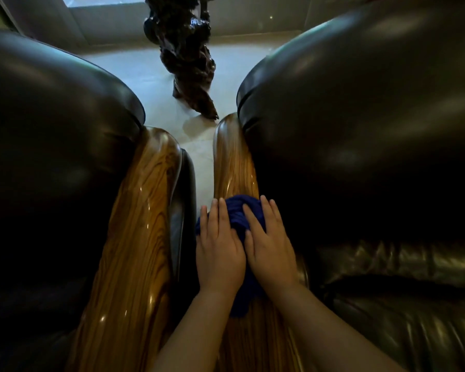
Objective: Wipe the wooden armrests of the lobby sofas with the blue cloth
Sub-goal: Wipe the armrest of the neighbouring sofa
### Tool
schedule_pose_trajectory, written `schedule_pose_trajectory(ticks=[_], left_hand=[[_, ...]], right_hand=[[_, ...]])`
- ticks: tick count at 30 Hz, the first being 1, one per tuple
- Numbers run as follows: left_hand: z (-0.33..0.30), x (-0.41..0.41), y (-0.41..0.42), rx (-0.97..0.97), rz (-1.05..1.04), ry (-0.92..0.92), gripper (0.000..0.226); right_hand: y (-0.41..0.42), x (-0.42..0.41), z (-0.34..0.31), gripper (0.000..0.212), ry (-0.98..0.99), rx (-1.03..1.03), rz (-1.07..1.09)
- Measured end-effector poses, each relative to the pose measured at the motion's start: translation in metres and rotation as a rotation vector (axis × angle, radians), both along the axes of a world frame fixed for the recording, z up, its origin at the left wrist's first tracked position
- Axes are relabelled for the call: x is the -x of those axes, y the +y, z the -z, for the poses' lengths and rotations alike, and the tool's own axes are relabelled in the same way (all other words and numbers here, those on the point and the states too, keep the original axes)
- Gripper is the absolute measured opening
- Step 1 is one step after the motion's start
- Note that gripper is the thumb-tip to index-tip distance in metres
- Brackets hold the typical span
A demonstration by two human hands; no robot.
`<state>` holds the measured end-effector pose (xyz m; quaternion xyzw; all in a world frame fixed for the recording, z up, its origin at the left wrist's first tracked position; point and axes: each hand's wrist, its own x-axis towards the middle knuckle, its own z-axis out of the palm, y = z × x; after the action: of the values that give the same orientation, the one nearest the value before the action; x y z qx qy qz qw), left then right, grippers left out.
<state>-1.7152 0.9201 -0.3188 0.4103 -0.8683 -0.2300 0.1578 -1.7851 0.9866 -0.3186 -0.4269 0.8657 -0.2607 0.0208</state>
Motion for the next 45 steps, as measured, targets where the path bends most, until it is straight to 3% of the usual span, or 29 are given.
schedule_pose_trajectory(ticks=[7, 14, 27, 35, 45], left_hand=[[-0.002, 0.055, -0.061, -0.133, -0.064, 0.176, 0.049], [-0.002, 0.038, -0.048, -0.121, -0.008, 0.224, 0.047], [0.023, -0.101, 0.117, 0.156, 0.039, 0.011, 0.054], [0.068, -0.191, 0.238, 0.129, 0.079, -0.008, 0.055], [0.077, -0.231, 0.29, 0.137, 0.132, -0.095, 0.064]], right_hand=[[-0.066, 0.054, -0.002, 0.046, 0.12, 0.0, -0.023], [-0.061, 0.046, 0.004, 0.046, 0.125, 0.043, -0.018], [0.113, -0.091, 0.017, 0.05, 0.126, -0.027, -0.011], [0.236, -0.179, 0.061, 0.054, 0.143, -0.061, 0.001], [0.294, -0.218, 0.079, 0.058, 0.101, -0.13, -0.009]])
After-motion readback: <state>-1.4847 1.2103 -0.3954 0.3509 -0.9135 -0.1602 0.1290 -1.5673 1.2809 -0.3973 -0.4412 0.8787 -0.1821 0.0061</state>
